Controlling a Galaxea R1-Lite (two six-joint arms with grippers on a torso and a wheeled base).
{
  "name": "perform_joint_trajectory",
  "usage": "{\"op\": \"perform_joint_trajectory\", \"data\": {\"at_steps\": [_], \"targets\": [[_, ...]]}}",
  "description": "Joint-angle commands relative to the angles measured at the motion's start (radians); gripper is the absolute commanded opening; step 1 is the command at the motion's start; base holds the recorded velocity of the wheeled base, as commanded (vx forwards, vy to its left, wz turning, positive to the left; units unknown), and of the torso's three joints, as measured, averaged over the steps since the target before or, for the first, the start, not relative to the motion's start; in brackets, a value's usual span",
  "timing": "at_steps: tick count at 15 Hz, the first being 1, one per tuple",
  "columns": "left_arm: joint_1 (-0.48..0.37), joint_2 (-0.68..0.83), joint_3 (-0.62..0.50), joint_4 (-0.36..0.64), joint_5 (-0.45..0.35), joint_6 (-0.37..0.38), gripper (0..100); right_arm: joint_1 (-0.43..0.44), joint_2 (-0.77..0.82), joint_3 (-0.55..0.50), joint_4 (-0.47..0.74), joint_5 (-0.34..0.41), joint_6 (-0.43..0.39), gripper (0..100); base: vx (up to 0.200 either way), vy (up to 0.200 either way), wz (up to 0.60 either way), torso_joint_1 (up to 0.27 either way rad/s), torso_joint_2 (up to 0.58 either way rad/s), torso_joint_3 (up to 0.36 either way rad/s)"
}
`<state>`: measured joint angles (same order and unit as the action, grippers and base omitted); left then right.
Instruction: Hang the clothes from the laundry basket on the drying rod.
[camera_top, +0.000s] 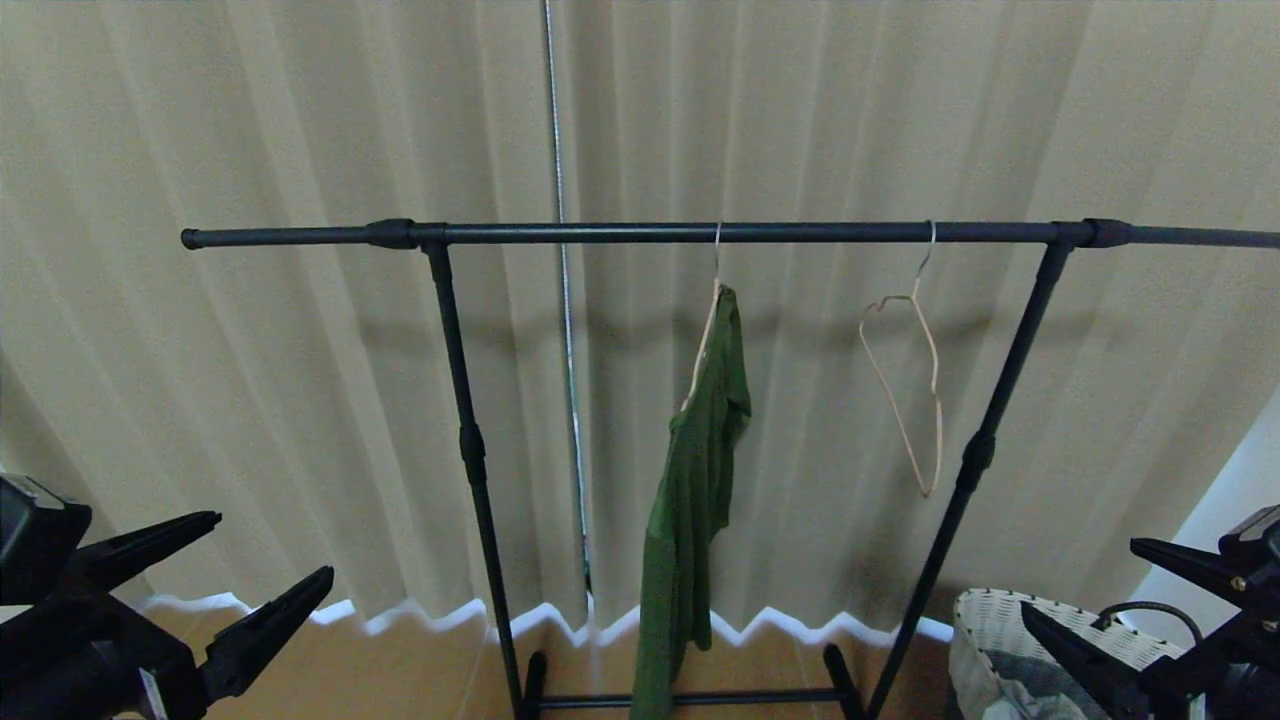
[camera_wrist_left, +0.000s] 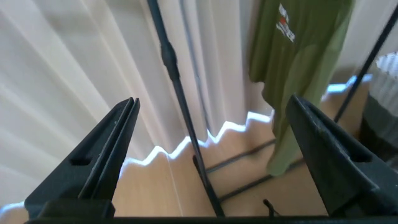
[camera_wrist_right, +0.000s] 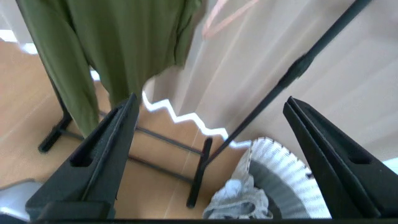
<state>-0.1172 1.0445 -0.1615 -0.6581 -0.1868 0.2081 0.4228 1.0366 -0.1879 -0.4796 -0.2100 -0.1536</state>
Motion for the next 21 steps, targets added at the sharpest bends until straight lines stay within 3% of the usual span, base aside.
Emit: {"op": "perform_joint_trajectory", "data": {"at_steps": [1, 11, 21], "targets": [[0.011, -0.003, -0.003, -0.002, 0.000, 0.001, 100, 0.001, 0.007, 0.007, 0.001, 0.000, -0.001, 100, 0.000, 0.000, 0.00, 0.000, 0.00, 0.000], [0.018, -0.003, 0.000, -0.002, 0.000, 0.002, 100, -0.001, 0.048, 0.007, -0.001, -0.002, 0.000, 100, 0.000, 0.000, 0.00, -0.004, 0.01, 0.006], [0.013, -0.003, 0.003, -0.002, 0.000, 0.002, 100, -0.001, 0.056, 0.008, 0.003, -0.002, 0.002, 100, 0.000, 0.000, 0.00, -0.179, 0.45, 0.269]]}}
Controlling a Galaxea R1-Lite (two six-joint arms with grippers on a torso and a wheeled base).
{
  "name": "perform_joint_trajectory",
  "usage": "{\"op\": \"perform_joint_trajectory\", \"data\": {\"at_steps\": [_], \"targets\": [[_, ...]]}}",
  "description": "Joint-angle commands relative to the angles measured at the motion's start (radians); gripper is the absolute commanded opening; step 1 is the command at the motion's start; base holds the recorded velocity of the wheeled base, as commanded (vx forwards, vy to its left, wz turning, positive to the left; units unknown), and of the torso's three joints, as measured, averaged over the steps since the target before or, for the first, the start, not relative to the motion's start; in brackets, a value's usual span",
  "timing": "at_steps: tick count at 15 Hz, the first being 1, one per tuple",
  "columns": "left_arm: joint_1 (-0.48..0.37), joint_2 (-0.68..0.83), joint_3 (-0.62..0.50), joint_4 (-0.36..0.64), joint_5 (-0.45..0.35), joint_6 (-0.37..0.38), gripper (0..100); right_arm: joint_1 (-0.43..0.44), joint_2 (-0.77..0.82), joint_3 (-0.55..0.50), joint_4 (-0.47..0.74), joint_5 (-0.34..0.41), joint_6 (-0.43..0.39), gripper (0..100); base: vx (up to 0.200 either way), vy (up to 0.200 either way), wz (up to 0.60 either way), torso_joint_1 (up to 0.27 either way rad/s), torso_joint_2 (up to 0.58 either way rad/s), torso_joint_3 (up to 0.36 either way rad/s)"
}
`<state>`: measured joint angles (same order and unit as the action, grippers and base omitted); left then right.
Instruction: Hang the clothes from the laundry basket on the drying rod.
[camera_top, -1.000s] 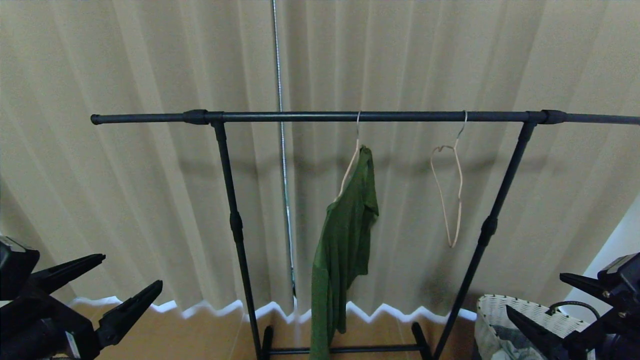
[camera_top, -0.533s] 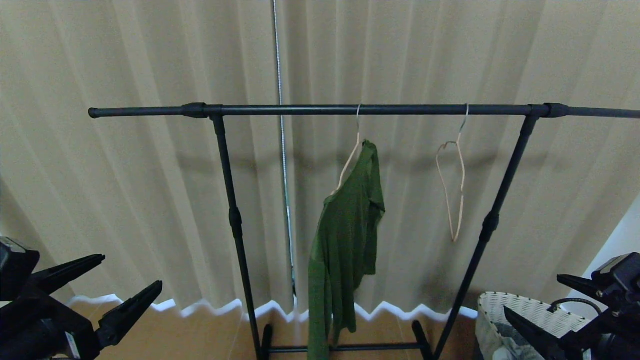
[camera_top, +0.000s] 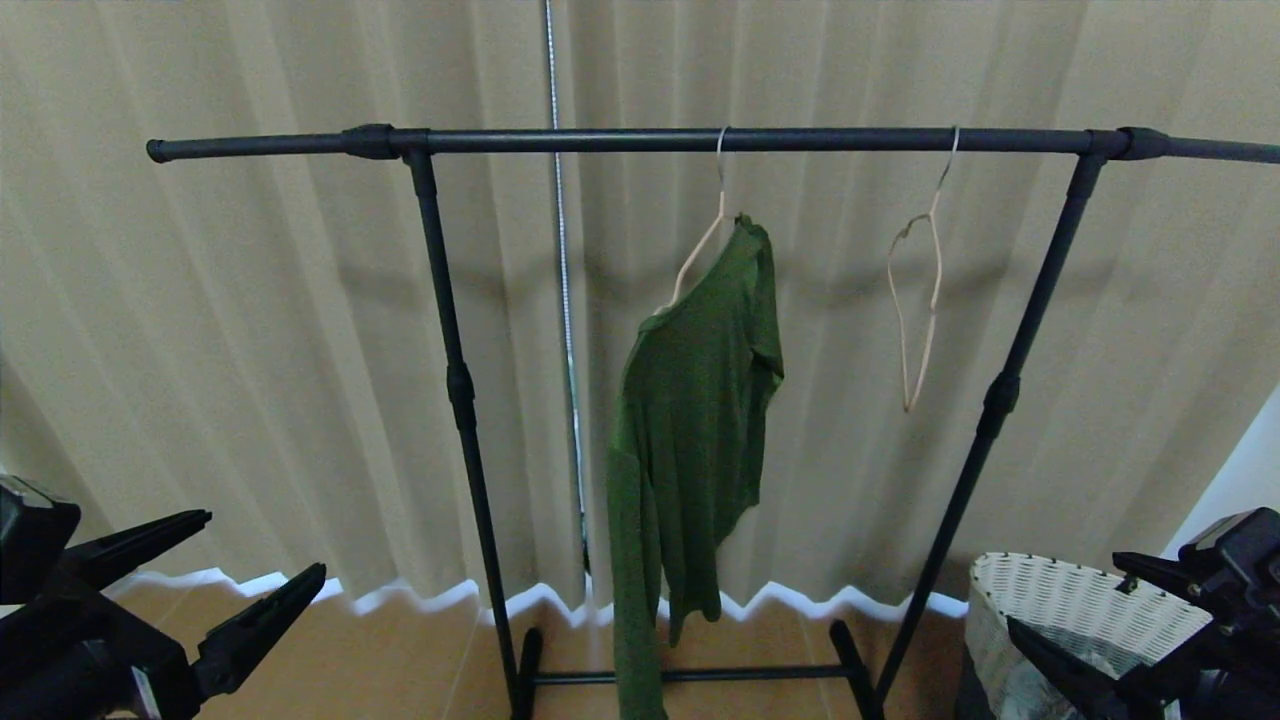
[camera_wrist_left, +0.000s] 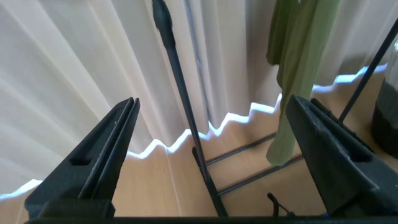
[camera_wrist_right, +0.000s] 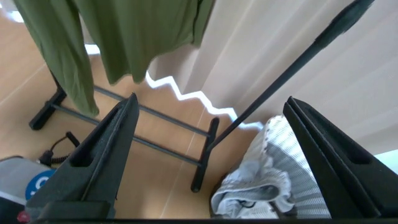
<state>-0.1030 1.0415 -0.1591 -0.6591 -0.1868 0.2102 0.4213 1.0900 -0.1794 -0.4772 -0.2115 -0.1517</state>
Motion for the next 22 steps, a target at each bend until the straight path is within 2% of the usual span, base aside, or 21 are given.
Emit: {"op": "perform_joint_trajectory", "data": {"at_steps": [1, 13, 22], "targets": [[-0.001, 0.002, 0.001, 0.000, 0.000, 0.000, 100, 0.001, 0.002, 0.001, 0.000, 0.000, 0.000, 100, 0.000, 0.000, 0.00, -0.168, 0.48, 0.305], [-0.001, -0.001, 0.004, -0.002, -0.002, 0.005, 100, 0.001, 0.010, 0.015, -0.004, 0.001, 0.003, 100, 0.000, 0.000, 0.00, -0.117, 0.44, 0.319], [0.000, -0.020, 0.016, 0.000, -0.002, 0.035, 100, -0.001, 0.053, 0.015, -0.006, 0.001, 0.014, 100, 0.000, 0.000, 0.00, -0.007, 0.03, 0.020]]}}
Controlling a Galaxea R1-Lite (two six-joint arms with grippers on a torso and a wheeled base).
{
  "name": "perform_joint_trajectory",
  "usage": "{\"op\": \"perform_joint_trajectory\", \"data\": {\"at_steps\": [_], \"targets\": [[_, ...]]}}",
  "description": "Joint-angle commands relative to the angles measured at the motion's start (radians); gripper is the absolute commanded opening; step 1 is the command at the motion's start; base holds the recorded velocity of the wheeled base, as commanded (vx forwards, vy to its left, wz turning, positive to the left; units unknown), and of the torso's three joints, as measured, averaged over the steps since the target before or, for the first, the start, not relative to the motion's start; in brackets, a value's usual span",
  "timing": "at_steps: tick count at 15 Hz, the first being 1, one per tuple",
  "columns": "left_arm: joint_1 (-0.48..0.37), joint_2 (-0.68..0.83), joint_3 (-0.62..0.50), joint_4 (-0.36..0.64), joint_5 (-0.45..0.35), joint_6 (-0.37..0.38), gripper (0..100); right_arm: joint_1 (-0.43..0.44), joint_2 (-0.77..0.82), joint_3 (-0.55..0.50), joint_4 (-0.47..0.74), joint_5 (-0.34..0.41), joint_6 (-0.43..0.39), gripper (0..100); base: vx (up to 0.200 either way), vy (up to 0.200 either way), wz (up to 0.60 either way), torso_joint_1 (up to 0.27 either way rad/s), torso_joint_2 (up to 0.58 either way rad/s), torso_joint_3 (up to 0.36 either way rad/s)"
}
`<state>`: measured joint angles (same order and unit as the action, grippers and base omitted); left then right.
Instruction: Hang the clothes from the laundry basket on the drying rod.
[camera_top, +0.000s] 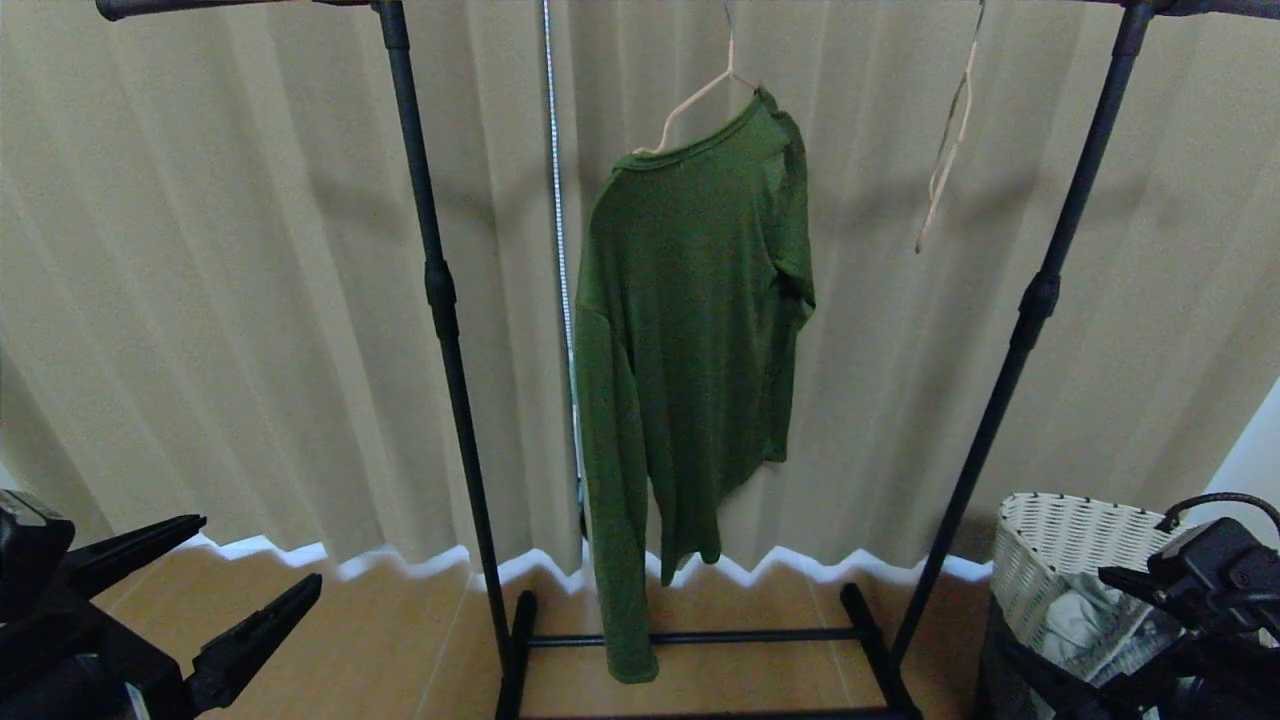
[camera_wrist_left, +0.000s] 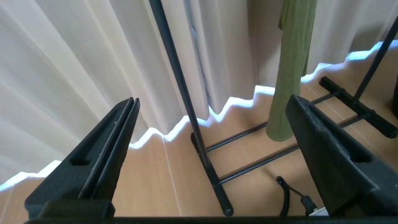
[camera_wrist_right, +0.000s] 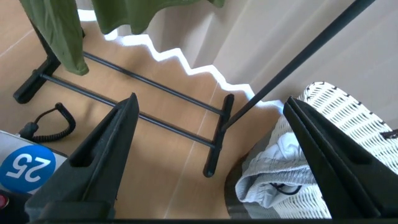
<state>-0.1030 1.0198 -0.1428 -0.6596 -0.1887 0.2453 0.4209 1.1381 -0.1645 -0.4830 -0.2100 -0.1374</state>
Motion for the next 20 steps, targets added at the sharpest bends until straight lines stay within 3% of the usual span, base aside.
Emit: {"op": "perform_joint_trajectory", "data": {"at_steps": [1, 15, 20], "targets": [[0.002, 0.010, 0.002, 0.001, 0.000, 0.006, 100, -0.001, 0.003, 0.000, 0.000, 0.000, -0.001, 100, 0.000, 0.000, 0.00, 0.000, 0.00, 0.000], [-0.001, 0.005, 0.017, 0.001, 0.000, 0.025, 100, -0.001, -0.003, 0.005, 0.001, -0.002, -0.002, 100, 0.000, -0.200, 0.00, 0.002, 0.00, 0.004], [-0.003, -0.024, 0.023, 0.000, 0.000, 0.028, 100, -0.028, -0.066, 0.019, 0.001, -0.009, -0.008, 100, 0.000, 0.000, 0.00, 0.000, 0.00, 0.000]]}}
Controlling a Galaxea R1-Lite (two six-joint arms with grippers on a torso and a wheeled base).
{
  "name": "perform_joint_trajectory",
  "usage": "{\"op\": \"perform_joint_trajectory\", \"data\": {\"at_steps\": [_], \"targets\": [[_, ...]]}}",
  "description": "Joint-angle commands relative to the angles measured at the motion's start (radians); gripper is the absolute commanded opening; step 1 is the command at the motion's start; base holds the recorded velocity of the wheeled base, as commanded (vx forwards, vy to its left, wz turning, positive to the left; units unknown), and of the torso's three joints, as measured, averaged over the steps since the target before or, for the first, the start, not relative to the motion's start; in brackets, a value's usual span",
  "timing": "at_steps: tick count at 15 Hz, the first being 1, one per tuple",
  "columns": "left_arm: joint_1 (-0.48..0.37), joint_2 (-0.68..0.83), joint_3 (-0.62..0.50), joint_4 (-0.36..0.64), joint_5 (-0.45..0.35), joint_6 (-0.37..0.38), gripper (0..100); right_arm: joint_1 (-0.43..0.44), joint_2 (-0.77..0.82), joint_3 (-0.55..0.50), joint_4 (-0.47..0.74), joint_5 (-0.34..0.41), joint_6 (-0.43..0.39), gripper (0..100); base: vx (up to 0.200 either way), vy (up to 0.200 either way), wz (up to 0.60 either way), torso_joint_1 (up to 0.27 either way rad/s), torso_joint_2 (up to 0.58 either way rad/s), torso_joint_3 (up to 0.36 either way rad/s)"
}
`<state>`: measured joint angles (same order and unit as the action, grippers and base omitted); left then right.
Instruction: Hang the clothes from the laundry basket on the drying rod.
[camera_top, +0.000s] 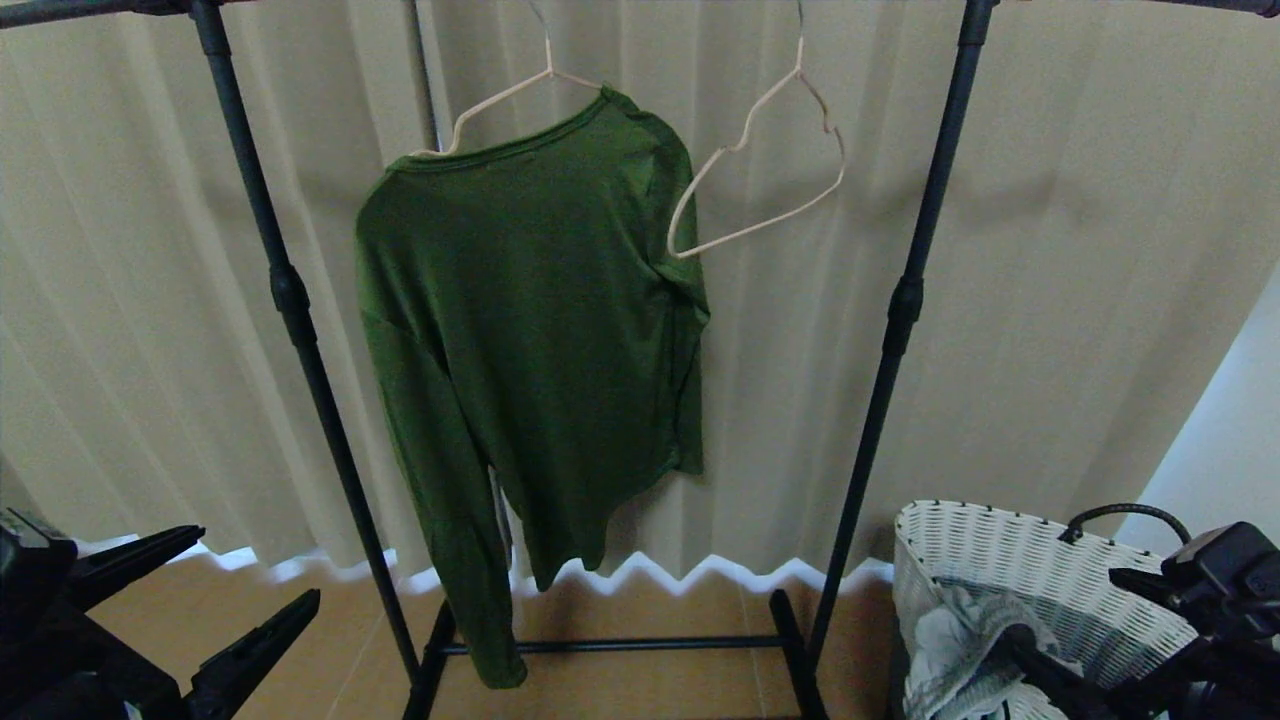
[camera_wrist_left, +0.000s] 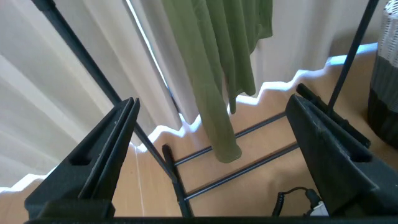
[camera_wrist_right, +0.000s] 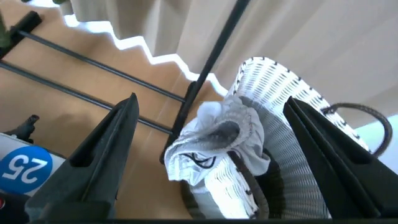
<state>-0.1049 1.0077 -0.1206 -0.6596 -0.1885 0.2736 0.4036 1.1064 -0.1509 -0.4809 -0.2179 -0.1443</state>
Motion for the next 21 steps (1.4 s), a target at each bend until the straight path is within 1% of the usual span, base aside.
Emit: {"op": "perform_joint_trajectory", "data": {"at_steps": [1, 3, 5, 6, 8, 10, 11, 12, 13, 14, 15, 19, 21], "targets": [[-0.001, -0.017, -0.001, 0.000, 0.000, -0.001, 100, -0.043, -0.086, -0.003, 0.005, 0.003, -0.031, 100, 0.000, 0.000, 0.00, 0.000, 0.00, 0.000], [-0.001, -0.026, -0.001, 0.000, 0.000, -0.001, 100, -0.066, -0.108, 0.007, 0.016, 0.005, -0.144, 100, 0.000, 0.000, 0.00, 0.000, 0.00, 0.000], [-0.001, -0.026, 0.003, 0.000, 0.000, -0.001, 100, -0.066, -0.063, 0.005, 0.047, 0.005, -0.230, 100, 0.000, 0.000, 0.00, 0.000, 0.00, 0.000], [-0.001, -0.027, 0.001, 0.000, -0.002, -0.001, 100, -0.066, -0.020, -0.001, 0.061, 0.005, -0.248, 100, 0.000, 0.000, 0.00, 0.000, 0.00, 0.000], [-0.001, -0.032, 0.001, 0.000, -0.002, -0.001, 100, -0.086, 0.104, -0.026, 0.068, 0.005, -0.256, 100, 0.000, 0.000, 0.00, 0.000, 0.00, 0.000], [-0.002, -0.031, 0.006, 0.001, -0.002, -0.001, 100, -0.138, 0.259, -0.061, 0.067, 0.005, -0.267, 100, 0.000, 0.000, 0.00, 0.000, 0.00, 0.000], [-0.002, -0.032, 0.004, 0.001, -0.002, -0.001, 100, -0.184, 0.326, -0.082, 0.067, 0.005, -0.290, 100, 0.000, 0.000, 0.00, 0.000, 0.00, 0.000], [-0.002, -0.034, 0.004, 0.001, -0.002, -0.001, 100, -0.224, 0.374, -0.101, 0.064, 0.006, -0.333, 100, 0.000, 0.000, 0.00, 0.000, 0.00, 0.000], [-0.002, -0.034, 0.004, 0.001, -0.002, 0.001, 100, -0.258, 0.411, -0.111, 0.059, 0.006, -0.368, 100, 0.000, 0.000, 0.00, 0.000, 0.00, 0.000], [-0.002, -0.034, 0.004, 0.001, -0.002, -0.001, 100, -0.261, 0.417, -0.113, 0.057, 0.006, -0.371, 100, 0.000, 0.000, 0.00, 0.000, 0.00, 0.000], [-0.002, -0.034, 0.004, 0.000, -0.002, -0.001, 100, -0.276, 0.451, -0.116, 0.056, 0.006, -0.396, 100, 0.000, 0.000, 0.00, 0.000, 0.00, 0.000], [-0.004, -0.034, 0.006, 0.001, -0.002, 0.001, 100, -0.292, 0.523, -0.133, 0.047, 0.005, -0.400, 100, 0.000, 0.000, 0.00, 0.000, 0.00, 0.000], [-0.004, -0.034, 0.006, 0.001, -0.002, 0.001, 100, -0.313, 0.575, -0.176, 0.042, 0.002, -0.400, 100, 0.000, 0.000, 0.00, 0.000, 0.00, 0.000]]}}
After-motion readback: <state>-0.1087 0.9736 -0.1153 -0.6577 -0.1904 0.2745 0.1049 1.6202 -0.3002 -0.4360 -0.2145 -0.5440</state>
